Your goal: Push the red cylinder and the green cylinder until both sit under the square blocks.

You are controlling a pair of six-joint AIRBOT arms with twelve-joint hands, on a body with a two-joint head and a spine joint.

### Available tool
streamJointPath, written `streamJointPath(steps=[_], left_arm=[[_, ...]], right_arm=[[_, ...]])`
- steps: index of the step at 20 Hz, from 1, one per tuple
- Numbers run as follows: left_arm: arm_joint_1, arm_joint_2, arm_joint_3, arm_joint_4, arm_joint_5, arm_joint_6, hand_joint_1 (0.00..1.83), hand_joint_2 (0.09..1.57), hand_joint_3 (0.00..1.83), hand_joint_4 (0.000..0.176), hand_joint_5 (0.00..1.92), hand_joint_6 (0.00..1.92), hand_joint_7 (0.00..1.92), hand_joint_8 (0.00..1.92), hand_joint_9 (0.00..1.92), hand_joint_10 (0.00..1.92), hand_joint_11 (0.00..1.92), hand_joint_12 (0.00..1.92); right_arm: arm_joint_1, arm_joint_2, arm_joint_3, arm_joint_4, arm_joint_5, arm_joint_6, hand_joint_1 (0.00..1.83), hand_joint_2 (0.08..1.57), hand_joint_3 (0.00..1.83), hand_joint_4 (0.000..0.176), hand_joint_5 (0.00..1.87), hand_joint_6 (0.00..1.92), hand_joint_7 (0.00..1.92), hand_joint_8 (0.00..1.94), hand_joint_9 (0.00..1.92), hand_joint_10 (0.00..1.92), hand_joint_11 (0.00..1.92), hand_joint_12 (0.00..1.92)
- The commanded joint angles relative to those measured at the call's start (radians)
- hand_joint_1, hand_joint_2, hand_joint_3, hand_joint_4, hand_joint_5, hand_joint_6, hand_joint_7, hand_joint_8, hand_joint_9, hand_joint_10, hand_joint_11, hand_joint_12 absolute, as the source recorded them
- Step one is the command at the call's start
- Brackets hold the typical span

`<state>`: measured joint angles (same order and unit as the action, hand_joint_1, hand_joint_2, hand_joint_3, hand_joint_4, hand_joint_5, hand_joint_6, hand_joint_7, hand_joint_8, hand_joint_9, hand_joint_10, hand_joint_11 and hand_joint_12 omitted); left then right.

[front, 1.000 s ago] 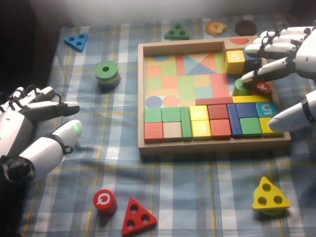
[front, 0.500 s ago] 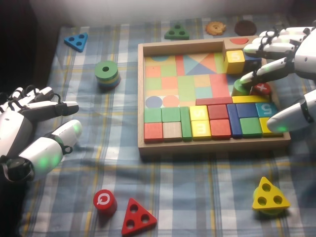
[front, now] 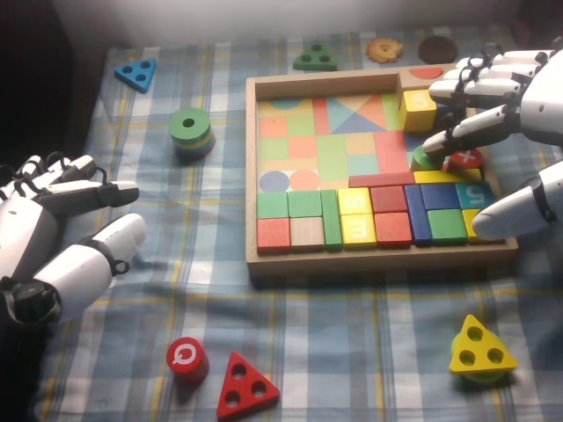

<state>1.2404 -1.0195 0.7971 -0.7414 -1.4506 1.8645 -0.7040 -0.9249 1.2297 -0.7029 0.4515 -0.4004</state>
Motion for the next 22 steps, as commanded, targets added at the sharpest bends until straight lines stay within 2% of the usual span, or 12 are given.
streamJointPath(steps=[1,9,10,12,14,15,16,18,19,20,21,22], left_arm=[[-0.004,0.005,0.001,0.041,-0.111,-0.004,0.32,1.3,0.0,0.11,0.77,0.0,0.32,0.0,0.19,0.0,0.0,0.0],[-0.003,0.005,0.001,0.041,-0.111,-0.004,0.35,1.29,0.0,0.111,0.77,0.0,0.33,0.0,0.21,0.0,0.0,0.0],[-0.003,0.005,0.002,0.041,-0.112,-0.004,0.37,1.29,0.0,0.102,0.78,0.0,0.34,0.0,0.21,0.0,0.0,0.0],[-0.002,0.006,0.002,0.038,-0.117,-0.004,0.35,1.29,0.0,0.122,0.76,0.0,0.32,0.0,0.2,0.0,0.0,0.0],[0.001,0.006,0.002,0.031,-0.123,-0.004,0.38,1.29,0.0,0.112,0.77,0.0,0.32,0.0,0.19,0.0,0.0,0.0],[0.002,0.006,0.001,0.028,-0.125,-0.004,0.39,1.29,0.0,0.113,0.77,0.0,0.31,0.0,0.19,0.0,0.0,0.0],[0.002,0.006,0.0,0.025,-0.129,-0.004,0.42,1.28,0.0,0.108,0.77,0.0,0.31,0.0,0.19,0.0,0.0,0.0],[0.006,0.007,-0.002,0.016,-0.144,-0.004,0.47,1.27,0.0,0.108,0.78,0.0,0.33,0.01,0.21,0.01,0.0,0.0],[0.009,0.009,-0.004,0.013,-0.15,-0.004,0.47,1.27,0.0,0.108,0.78,0.0,0.33,0.01,0.21,0.01,0.0,0.0],[0.011,0.012,-0.006,0.011,-0.158,-0.004,0.47,1.28,0.0,0.111,0.77,0.0,0.33,0.01,0.21,0.01,0.0,0.0],[0.011,0.016,-0.008,0.011,-0.162,-0.004,0.45,1.3,0.01,0.094,0.77,0.0,0.35,0.01,0.23,0.01,0.0,0.0],[0.011,0.018,-0.008,0.01,-0.167,-0.004,0.47,1.3,0.01,0.078,0.77,0.0,0.35,0.01,0.24,0.01,0.0,0.0]], right_arm=[[0.006,0.003,-0.003,0.032,0.084,-0.002,0.0,0.85,0.01,0.176,0.38,0.0,0.0,0.0,0.0,0.0,0.0,0.0],[0.008,0.017,-0.011,0.074,0.11,-0.018,0.0,0.82,0.0,0.176,0.36,0.0,0.0,0.0,0.0,0.0,0.0,0.0],[0.007,0.025,-0.019,0.107,0.115,-0.053,0.0,0.82,0.0,0.176,0.37,0.0,0.0,0.0,0.0,0.0,0.0,0.0],[0.002,0.05,-0.052,0.202,0.127,-0.173,0.0,0.84,0.01,0.161,0.36,0.0,0.0,0.0,0.0,0.0,0.0,0.0],[-0.032,0.068,-0.071,0.31,0.173,-0.226,0.0,0.86,0.01,0.151,0.35,0.0,0.0,0.0,0.0,0.0,0.0,0.0],[-0.07,0.071,-0.073,0.385,0.21,-0.259,0.0,0.88,0.02,0.151,0.33,0.0,0.0,0.0,0.0,0.0,0.0,0.0],[-0.108,0.072,-0.074,0.446,0.248,-0.278,0.0,0.88,0.02,0.171,0.32,0.0,0.01,0.0,0.0,0.0,0.0,0.0],[-0.191,0.075,-0.076,0.56,0.337,-0.285,0.0,0.96,0.02,0.148,0.21,0.0,0.03,0.0,0.0,0.0,0.0,0.0],[-0.228,0.076,-0.081,0.613,0.384,-0.289,0.0,0.96,0.02,0.148,0.21,0.0,0.03,0.0,0.0,0.0,0.0,0.0],[-0.274,0.08,-0.091,0.676,0.437,-0.309,0.0,0.99,0.01,0.125,0.22,0.0,0.08,0.0,0.0,0.0,0.0,0.0],[-0.327,0.089,-0.114,0.752,0.5,-0.353,0.0,1.01,0.01,0.08,0.24,0.01,0.12,0.01,0.0,0.0,0.0,0.0],[-0.387,0.102,-0.15,0.844,0.591,-0.41,0.0,1.03,0.02,0.074,0.23,0.0,0.11,0.01,0.0,0.0,0.0,0.0]])
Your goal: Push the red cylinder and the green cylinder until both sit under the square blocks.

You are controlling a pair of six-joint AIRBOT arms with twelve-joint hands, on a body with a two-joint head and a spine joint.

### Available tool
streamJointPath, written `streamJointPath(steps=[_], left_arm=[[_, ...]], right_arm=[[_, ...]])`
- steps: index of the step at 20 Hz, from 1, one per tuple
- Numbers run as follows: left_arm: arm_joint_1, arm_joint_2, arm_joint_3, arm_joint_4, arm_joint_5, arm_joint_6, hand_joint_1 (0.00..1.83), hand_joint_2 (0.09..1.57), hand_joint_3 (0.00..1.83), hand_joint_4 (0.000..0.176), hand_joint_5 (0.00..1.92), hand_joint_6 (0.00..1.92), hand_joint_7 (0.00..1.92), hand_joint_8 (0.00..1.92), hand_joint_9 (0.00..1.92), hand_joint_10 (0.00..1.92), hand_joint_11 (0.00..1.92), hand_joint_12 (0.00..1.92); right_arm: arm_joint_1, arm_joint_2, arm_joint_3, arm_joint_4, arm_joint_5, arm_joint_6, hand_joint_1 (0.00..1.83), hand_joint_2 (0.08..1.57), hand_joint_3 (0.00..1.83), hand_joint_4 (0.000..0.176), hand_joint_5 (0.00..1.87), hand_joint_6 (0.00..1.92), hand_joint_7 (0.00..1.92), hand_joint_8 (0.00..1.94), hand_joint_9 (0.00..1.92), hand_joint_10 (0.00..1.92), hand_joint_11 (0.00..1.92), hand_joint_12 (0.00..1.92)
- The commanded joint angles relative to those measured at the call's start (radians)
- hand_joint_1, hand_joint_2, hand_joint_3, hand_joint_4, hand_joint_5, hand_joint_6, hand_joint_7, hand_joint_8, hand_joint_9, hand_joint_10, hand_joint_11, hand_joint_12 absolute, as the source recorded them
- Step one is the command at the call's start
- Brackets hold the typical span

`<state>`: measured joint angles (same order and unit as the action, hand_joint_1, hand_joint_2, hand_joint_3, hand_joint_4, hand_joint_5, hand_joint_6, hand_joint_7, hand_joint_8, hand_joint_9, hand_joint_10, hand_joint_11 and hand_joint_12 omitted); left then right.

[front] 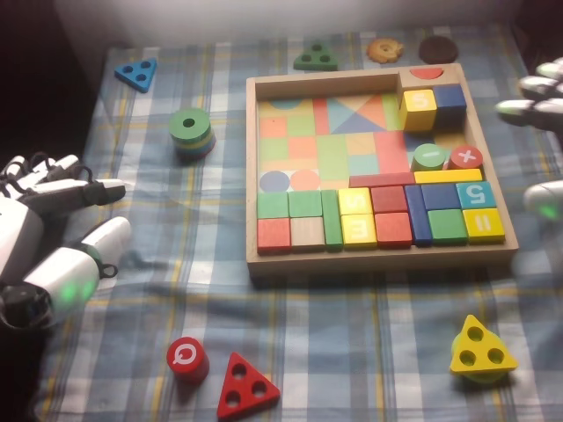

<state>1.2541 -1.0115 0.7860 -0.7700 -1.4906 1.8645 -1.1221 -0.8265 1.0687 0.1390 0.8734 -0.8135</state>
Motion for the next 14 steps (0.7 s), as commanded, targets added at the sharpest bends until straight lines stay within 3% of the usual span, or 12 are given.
streamJointPath(steps=[1,2,3,4,5,6,9,11,14], left_arm=[[-0.003,0.01,0.001,0.038,-0.134,-0.004,0.47,1.3,0.01,0.078,0.77,0.0,0.35,0.01,0.24,0.01,0.0,0.0],[-0.003,0.01,0.001,0.037,-0.138,-0.004,0.49,1.31,0.01,0.07,0.77,0.0,0.35,0.0,0.24,0.01,0.0,0.0],[-0.003,0.01,-0.001,0.035,-0.143,-0.004,0.55,1.3,0.0,0.061,0.78,0.01,0.35,0.0,0.24,0.01,0.0,0.0],[-0.004,0.01,-0.002,0.033,-0.148,-0.004,0.6,1.29,0.0,0.037,0.82,0.02,0.36,0.01,0.26,0.02,0.0,0.0],[-0.007,0.009,-0.002,0.032,-0.149,-0.004,0.64,1.28,0.0,0.001,0.87,0.03,0.38,0.01,0.26,0.02,0.0,0.0],[-0.009,0.009,-0.003,0.033,-0.15,-0.004,0.66,1.28,0.0,0.0,0.87,0.03,0.38,0.01,0.25,0.02,0.0,0.0],[-0.003,0.009,-0.011,0.029,-0.161,-0.004,0.73,1.25,0.0,0.0,0.87,0.02,0.4,0.01,0.26,0.02,0.0,0.0],[-0.002,0.003,-0.012,0.025,-0.164,-0.004,0.74,1.25,0.0,0.0,0.8,0.0,0.42,0.01,0.28,0.02,0.0,0.0],[-0.001,-0.002,-0.014,0.023,-0.178,-0.004,0.79,1.24,0.0,0.0,0.81,0.01,0.43,0.01,0.25,0.01,0.0,0.0]], right_arm=[[-0.035,0.014,-0.022,0.079,0.256,-0.037,0.0,1.03,0.02,0.074,0.23,0.0,0.11,0.01,0.0,0.0,0.0,0.0],[-0.08,0.021,-0.043,0.133,0.324,-0.061,0.0,1.01,0.01,0.098,0.22,0.0,0.09,0.0,0.0,0.0,0.0,0.0],[-0.146,0.022,-0.068,0.195,0.407,-0.084,0.0,1.02,0.01,0.071,0.23,0.0,0.09,0.0,0.0,0.0,0.0,0.0],[-0.215,0.022,-0.092,0.263,0.502,-0.088,0.0,1.05,0.02,0.06,0.23,0.01,0.1,0.01,0.0,0.0,0.0,0.0],[-0.268,0.018,-0.114,0.312,0.578,-0.088,0.0,1.11,0.02,0.048,0.24,0.0,0.11,0.0,0.0,0.0,0.0,0.0],[-0.295,0.012,-0.13,0.347,0.636,-0.088,0.0,1.12,0.02,0.042,0.24,0.0,0.11,0.0,0.0,0.0,0.0,0.0],[-0.32,-0.016,-0.141,0.402,0.702,-0.088,0.0,1.13,0.01,0.059,0.25,0.0,0.13,0.01,0.01,0.0,0.0,0.0],[-0.337,-0.037,-0.141,0.444,0.749,-0.088,0.0,1.13,0.01,0.048,0.25,0.0,0.15,0.01,0.03,0.01,0.0,0.0],[-0.353,-0.073,-0.16,0.496,0.848,-0.088,0.0,1.17,0.02,0.003,0.25,0.0,0.16,0.01,0.05,0.01,0.0,0.0]])
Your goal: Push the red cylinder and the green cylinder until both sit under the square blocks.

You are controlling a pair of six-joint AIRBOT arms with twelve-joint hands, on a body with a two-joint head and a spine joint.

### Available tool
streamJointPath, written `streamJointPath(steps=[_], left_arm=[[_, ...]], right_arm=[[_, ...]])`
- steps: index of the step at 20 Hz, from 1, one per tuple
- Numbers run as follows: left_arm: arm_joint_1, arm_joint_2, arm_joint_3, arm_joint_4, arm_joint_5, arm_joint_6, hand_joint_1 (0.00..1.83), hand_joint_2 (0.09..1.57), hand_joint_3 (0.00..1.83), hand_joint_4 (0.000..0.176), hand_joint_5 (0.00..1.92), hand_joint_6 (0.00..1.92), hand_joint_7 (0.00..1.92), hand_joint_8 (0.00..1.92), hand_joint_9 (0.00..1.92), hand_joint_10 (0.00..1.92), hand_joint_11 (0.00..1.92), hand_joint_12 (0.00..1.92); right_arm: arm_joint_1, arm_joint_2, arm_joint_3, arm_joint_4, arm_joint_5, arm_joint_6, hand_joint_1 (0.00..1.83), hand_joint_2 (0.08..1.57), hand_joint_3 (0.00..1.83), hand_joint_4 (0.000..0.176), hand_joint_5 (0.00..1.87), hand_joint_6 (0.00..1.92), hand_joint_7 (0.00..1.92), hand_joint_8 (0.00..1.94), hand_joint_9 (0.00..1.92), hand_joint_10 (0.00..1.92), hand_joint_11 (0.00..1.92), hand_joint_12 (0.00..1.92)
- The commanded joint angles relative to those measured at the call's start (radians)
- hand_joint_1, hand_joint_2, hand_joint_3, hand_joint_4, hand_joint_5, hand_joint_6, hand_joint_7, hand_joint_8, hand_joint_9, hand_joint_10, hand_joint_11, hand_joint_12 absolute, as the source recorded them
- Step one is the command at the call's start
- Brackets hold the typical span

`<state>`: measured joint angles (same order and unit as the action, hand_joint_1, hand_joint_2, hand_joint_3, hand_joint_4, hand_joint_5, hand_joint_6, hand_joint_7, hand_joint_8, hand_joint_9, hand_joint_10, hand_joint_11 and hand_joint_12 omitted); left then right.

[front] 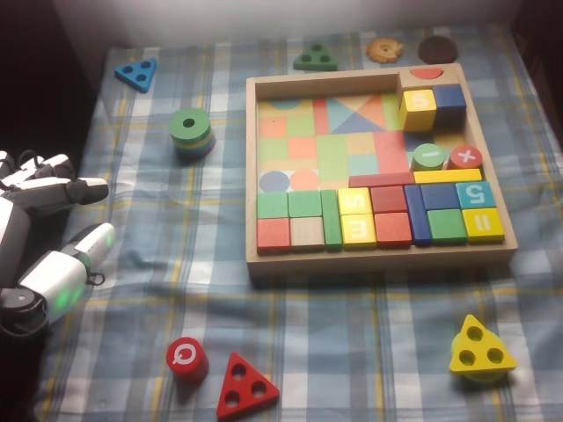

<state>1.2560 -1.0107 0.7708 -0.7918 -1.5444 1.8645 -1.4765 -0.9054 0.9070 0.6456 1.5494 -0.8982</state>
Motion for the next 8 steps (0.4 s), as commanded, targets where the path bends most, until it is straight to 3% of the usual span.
streamJointPath(steps=[1,2,4,5,6,8], left_arm=[[-0.002,-0.002,0.001,0.045,-0.128,-0.004,0.79,1.24,0.0,0.0,0.81,0.01,0.43,0.01,0.25,0.01,0.0,0.0],[0.0,-0.003,0.0,0.045,-0.137,-0.004,0.79,1.24,0.0,0.0,0.81,0.01,0.43,0.01,0.25,0.01,0.0,0.0],[0.001,-0.004,0.0,0.041,-0.145,-0.005,0.72,1.23,0.0,0.0,0.78,0.0,0.4,0.0,0.23,0.0,0.0,0.0],[0.002,-0.005,0.002,0.036,-0.145,-0.005,0.72,1.23,0.0,0.0,0.78,0.0,0.4,0.0,0.23,0.0,0.0,0.0],[0.005,-0.005,0.002,0.03,-0.146,-0.005,0.69,1.23,0.0,0.0,0.78,0.0,0.4,0.0,0.26,0.01,0.0,0.0],[0.009,-0.005,0.0,0.027,-0.152,-0.005,0.69,1.23,0.0,0.0,0.8,0.01,0.39,0.0,0.27,0.02,0.0,0.0]], right_arm=[[0.001,-0.001,0.0,-0.003,0.187,-0.003,0.0,1.19,0.01,0.0,0.26,0.0,0.17,0.0,0.06,0.01,0.0,0.0],[0.001,-0.015,-0.001,0.008,0.207,-0.003,0.0,1.19,0.01,0.0,0.26,0.0,0.17,0.0,0.06,0.01,0.0,0.0],[0.001,-0.028,0.002,0.019,0.212,-0.003,0.05,1.22,0.01,0.016,0.3,0.01,0.23,0.01,0.13,0.02,0.07,0.03],[0.001,-0.034,0.003,0.026,0.212,-0.003,0.05,1.22,0.01,0.016,0.3,0.01,0.23,0.01,0.13,0.02,0.07,0.03],[0.002,-0.038,0.003,0.037,0.212,-0.003,0.09,1.25,0.01,0.0,0.31,0.01,0.26,0.01,0.16,0.02,0.09,0.04],[0.003,-0.043,0.001,0.05,0.212,-0.003,0.1,1.26,0.01,0.0,0.32,0.01,0.28,0.01,0.17,0.02,0.12,0.04]])
